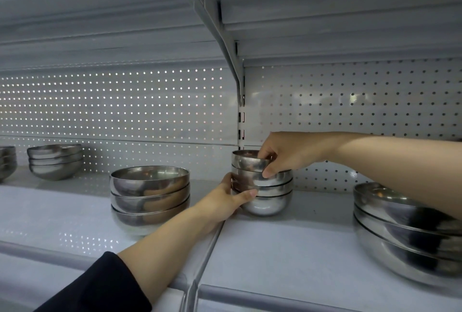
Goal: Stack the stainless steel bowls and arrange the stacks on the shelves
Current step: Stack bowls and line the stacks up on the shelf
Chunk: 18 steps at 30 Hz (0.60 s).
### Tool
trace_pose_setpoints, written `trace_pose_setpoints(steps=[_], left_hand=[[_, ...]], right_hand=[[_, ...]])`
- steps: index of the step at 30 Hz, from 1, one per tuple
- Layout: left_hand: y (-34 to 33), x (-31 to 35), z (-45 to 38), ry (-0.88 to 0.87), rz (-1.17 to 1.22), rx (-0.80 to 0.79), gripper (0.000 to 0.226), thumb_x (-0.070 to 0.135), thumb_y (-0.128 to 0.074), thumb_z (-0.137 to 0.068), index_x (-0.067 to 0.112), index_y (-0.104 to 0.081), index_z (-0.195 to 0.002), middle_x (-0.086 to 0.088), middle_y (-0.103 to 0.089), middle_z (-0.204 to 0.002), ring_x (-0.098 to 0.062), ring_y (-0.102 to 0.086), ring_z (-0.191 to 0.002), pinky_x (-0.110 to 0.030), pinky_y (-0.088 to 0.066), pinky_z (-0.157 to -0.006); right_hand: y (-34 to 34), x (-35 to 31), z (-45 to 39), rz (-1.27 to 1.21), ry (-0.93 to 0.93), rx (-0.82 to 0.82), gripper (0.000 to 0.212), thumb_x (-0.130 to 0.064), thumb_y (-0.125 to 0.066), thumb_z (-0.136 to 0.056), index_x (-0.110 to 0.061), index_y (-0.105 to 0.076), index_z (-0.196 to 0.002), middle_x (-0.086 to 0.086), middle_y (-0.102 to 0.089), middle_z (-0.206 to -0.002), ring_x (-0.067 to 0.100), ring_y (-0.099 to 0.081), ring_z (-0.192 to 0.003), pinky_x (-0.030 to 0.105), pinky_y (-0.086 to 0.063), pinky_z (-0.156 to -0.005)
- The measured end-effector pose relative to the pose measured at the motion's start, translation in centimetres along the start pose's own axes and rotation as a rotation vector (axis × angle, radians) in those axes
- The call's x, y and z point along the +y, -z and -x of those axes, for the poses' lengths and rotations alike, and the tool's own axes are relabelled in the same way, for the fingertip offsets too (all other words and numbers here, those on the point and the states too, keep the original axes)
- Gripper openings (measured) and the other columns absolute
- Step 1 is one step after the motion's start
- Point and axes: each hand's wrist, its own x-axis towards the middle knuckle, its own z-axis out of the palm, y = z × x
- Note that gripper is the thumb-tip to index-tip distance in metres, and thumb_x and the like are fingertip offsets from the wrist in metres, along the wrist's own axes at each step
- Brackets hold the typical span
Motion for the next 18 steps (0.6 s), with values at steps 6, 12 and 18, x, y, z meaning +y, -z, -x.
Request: trace_pose_setpoints(steps=[6,12,18], left_hand=[[0.0,0.3,0.0,-0.024,0.010,0.008,0.046,0.019,-0.066,-0.084,0.019,-0.049,-0.126,0.008,-0.062,-0.116,-0.003,-0.057,-0.104,-0.014,-0.044,-0.082],[0.0,0.6,0.1,-0.040,0.008,0.003,0.050,0.022,-0.069,-0.082,0.024,-0.048,-0.127,0.010,-0.059,-0.120,0.002,-0.055,-0.103,-0.011,-0.042,-0.079],[-0.3,0.5,0.4,-0.016,-0.083,0.030,0.056,0.031,-0.078,-0.072,0.026,-0.047,-0.118,0.016,-0.060,-0.102,0.012,-0.054,-0.086,-0.002,-0.042,-0.062]], right_hand=[[0.2,-0.1,0.1,0.004,-0.020,-0.014,0.038,-0.020,-0.066,-0.085,-0.024,-0.051,-0.050,-0.013,-0.038,-0.046,0.002,-0.033,-0.042,0.013,-0.028,-0.046],[0.6,-0.1,-0.1,0.004,-0.017,-0.053,0.034,-0.021,-0.066,-0.084,-0.023,-0.054,-0.053,-0.013,-0.039,-0.046,0.002,-0.034,-0.042,0.012,-0.028,-0.046],[1.1,-0.2,-0.3,-0.018,0.004,-0.093,0.030,-0.024,-0.063,-0.088,-0.024,-0.062,-0.058,-0.014,-0.044,-0.048,0.002,-0.036,-0.044,0.010,-0.030,-0.046]])
